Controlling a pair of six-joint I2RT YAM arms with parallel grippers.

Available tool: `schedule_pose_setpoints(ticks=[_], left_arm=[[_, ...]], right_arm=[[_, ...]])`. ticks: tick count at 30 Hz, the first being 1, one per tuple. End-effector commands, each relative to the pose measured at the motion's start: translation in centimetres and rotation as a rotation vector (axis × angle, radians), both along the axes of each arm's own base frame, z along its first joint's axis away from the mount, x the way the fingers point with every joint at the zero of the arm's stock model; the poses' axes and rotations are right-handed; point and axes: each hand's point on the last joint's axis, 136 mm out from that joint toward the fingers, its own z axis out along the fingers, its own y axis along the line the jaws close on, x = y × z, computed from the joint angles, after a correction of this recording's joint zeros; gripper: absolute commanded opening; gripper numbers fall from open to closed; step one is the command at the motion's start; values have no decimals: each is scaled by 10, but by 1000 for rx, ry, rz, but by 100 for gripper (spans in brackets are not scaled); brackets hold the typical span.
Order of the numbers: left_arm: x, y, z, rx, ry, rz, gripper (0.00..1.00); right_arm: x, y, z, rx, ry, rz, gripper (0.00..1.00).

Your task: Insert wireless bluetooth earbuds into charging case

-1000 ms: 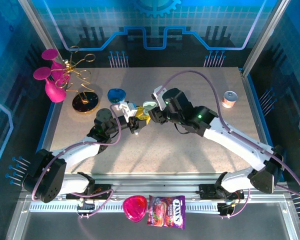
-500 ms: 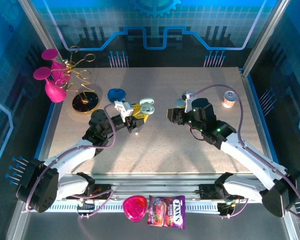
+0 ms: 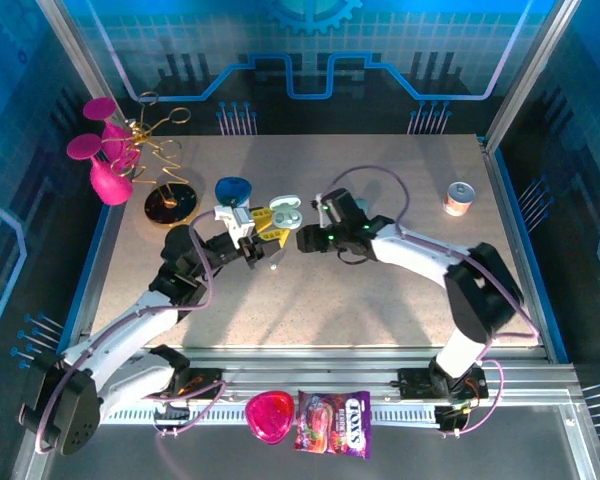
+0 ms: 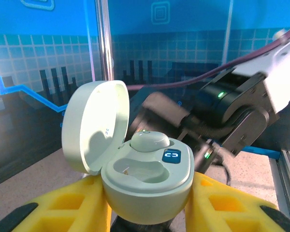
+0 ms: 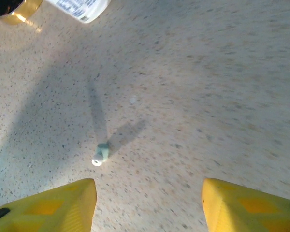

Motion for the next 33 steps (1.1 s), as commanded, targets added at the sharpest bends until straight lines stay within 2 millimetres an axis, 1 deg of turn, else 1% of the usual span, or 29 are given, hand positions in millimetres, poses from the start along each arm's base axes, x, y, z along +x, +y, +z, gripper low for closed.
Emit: schedule_pose_setpoints(ticks=[1, 4, 7, 11, 14, 18, 21, 24, 28, 33], left_arm=[[-7, 4, 25, -10, -68, 8, 38], [-13, 7, 30, -9, -78, 8, 38], [-16, 8, 32, -8, -84, 9, 38], [-17, 8, 33, -10, -83, 5, 38], [-17, 8, 32, -9, -82, 6, 38], [-16, 8, 31, -8, -79, 6, 38], [-16, 8, 29, -5, -78, 7, 38], [-15, 8, 28, -3, -75, 9, 38], [-14, 7, 27, 1, -72, 7, 38], [-13, 6, 27, -2, -72, 7, 38]], right_arm=[[-6, 31, -9, -24, 21, 97, 56], [-10, 57, -23, -26, 60, 156, 52], [-10, 78, -37, -37, 80, 204, 49], [-8, 97, -52, -50, 106, 248, 45], [-8, 110, -59, -44, 123, 291, 42], [-11, 122, -73, -50, 161, 342, 41], [-14, 127, -80, -44, 187, 364, 41], [-17, 127, -82, -46, 197, 375, 40], [-24, 120, -79, -58, 199, 385, 40], [-33, 104, -69, -80, 184, 381, 40]])
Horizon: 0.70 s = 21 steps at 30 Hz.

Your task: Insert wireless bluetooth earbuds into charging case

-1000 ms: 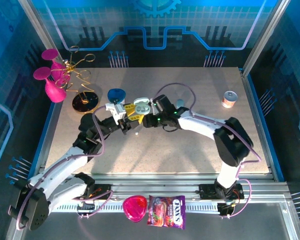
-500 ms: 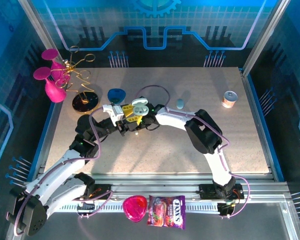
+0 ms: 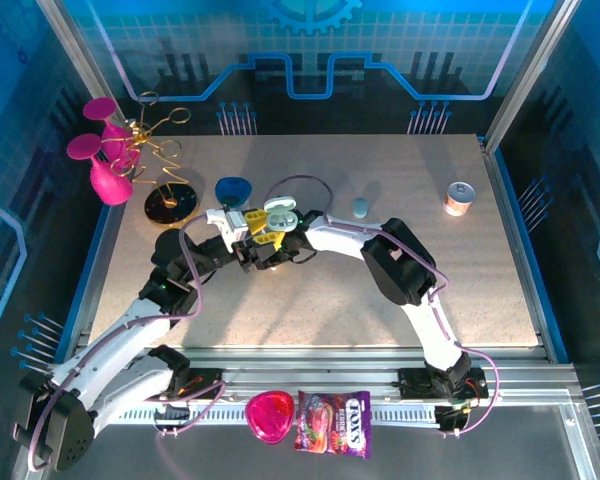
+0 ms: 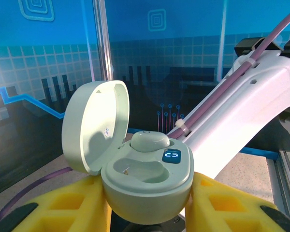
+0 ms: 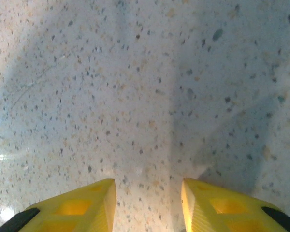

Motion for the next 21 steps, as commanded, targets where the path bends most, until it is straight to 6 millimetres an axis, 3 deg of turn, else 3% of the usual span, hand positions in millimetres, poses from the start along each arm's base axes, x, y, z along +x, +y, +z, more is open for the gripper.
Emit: schedule_pose_setpoints(ticks=[1, 11, 21], left_arm=[[1, 0, 15, -9, -47, 5, 38], [3, -1, 15, -6, -43, 6, 38], [3, -2, 15, -11, -42, -3, 38]], right_arm=[[-20, -11, 15, -17, 3, 35, 40], [-45, -27, 30, -4, -2, 45, 38], [-22, -32, 22, -58, -72, 19, 43]])
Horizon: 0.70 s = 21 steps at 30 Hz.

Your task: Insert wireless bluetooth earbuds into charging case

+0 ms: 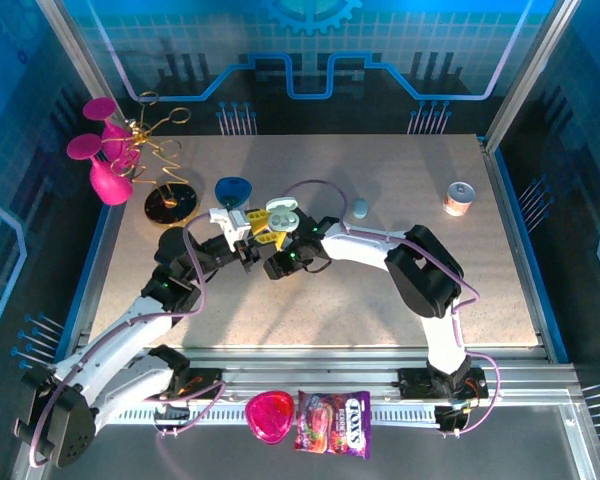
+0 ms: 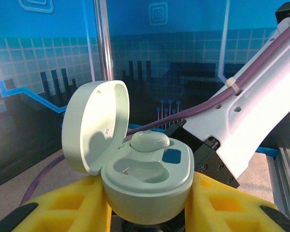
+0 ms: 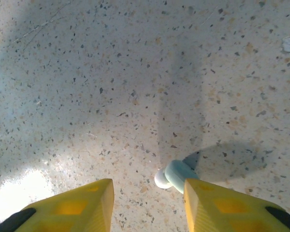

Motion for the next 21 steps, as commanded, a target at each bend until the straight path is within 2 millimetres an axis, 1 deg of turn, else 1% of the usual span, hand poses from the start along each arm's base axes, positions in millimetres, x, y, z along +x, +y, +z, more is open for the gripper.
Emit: schedule_pose_setpoints(ticks=[1, 5, 10, 16, 21], left_arm=[[-1, 0, 22, -20, -61, -1, 38], [-1, 0, 22, -18, -61, -1, 38], [0, 0, 22, -15, -63, 4, 38], [2, 0, 20, -12, -60, 5, 38], [2, -1, 21, -13, -61, 2, 38]], right_arm=[[13, 2, -1, -13, -37, 3, 44], [16, 6, -10, -13, -10, 15, 44], [8, 10, -21, -11, 42, 36, 42], [-8, 15, -20, -17, 62, 109, 40], [-19, 16, -15, -27, 60, 161, 39]])
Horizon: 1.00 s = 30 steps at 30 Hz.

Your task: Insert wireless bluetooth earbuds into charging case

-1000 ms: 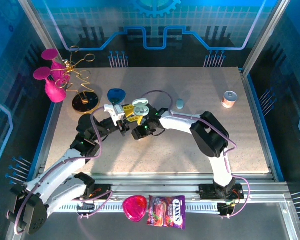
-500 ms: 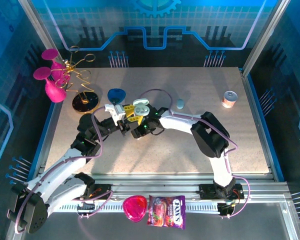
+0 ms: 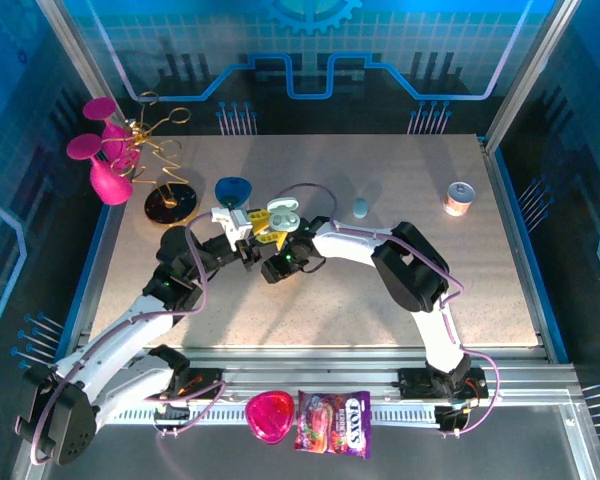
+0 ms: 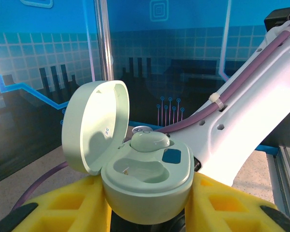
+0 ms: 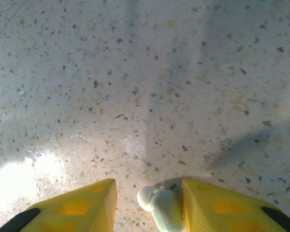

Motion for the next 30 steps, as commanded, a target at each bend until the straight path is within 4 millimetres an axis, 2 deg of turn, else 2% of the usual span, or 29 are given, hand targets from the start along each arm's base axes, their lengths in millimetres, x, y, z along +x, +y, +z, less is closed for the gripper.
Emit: schedule_pose_setpoints(ticks=[1, 7, 11, 15, 21, 25, 30], left_arm=[[-1, 0, 25, -19, -72, 1, 38], [-1, 1, 25, -21, -70, 3, 38], [-1, 1, 24, -19, -71, 5, 38], [-1, 1, 24, -21, -71, 5, 38], [-2, 1, 23, -18, -66, 6, 38], [-2, 2, 23, -14, -68, 11, 38], [-2, 2, 22, -14, -68, 13, 38]], right_arm=[[-15, 5, 7, -6, 15, 73, 39], [-18, 0, 4, -41, 3, 90, 38], [-21, 6, 7, -35, -12, 114, 39], [-14, 12, 1, -41, -28, 111, 45], [-5, 25, -4, -43, -38, 123, 45], [-14, 27, -5, -52, -27, 163, 44], [-31, 19, -6, -124, -34, 238, 44]])
